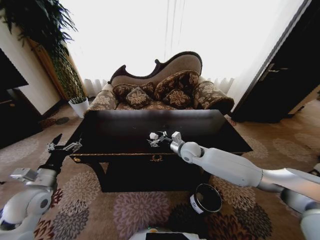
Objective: Move to the front of the table and place the trash on the table into the trash bin.
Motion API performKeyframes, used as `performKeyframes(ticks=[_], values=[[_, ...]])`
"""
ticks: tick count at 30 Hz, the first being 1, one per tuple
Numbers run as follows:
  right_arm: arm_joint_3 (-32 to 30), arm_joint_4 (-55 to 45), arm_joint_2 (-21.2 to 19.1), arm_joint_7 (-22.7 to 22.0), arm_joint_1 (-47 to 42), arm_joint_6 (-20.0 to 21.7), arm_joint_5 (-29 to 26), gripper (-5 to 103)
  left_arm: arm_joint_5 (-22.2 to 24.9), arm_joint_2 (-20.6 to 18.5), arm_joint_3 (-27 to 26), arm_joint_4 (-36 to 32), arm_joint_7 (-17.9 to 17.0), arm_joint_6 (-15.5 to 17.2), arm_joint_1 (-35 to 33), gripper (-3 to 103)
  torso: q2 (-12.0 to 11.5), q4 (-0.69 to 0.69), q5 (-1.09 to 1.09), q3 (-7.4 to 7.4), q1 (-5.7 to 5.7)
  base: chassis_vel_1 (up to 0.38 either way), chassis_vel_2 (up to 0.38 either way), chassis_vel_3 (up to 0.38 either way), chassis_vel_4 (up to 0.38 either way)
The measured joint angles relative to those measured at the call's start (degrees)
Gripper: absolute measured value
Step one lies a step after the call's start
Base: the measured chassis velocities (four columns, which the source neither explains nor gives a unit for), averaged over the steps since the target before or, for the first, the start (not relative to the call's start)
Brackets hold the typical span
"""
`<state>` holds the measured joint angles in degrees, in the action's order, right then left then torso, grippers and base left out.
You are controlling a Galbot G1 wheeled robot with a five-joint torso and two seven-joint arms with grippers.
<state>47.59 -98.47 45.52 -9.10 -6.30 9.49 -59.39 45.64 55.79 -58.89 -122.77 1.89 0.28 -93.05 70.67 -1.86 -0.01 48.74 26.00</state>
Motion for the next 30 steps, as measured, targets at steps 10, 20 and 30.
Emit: performKeyframes(ticks=[10, 20, 30], values=[[-0.1, -0.7, -1.0, 0.0, 0.0, 0.0, -0.1, 51, 0.0, 0.0, 0.0, 0.0, 0.0, 0.0, 0.0, 100, 0.0, 0.0, 0.0, 0.0, 0.0, 0.0, 0.0, 0.0, 0.0], [-0.5, -1.2, -1.5, 0.0, -0.5, 0.0, -0.2, 19, 0.0, 0.0, 0.0, 0.0, 0.0, 0.0, 0.0, 100, 0.0, 0.0, 0.0, 0.01, 0.0, 0.0, 0.0, 0.0, 0.0], [-2.9, -3.5, -3.3, -0.4, -2.3, 0.1, -0.5, 0, 0.0, 0.0, 0.0, 0.0, 0.0, 0.0, 0.0, 100, 0.0, 0.0, 0.0, 0.02, 0.0, 0.0, 0.0, 0.0, 0.0]])
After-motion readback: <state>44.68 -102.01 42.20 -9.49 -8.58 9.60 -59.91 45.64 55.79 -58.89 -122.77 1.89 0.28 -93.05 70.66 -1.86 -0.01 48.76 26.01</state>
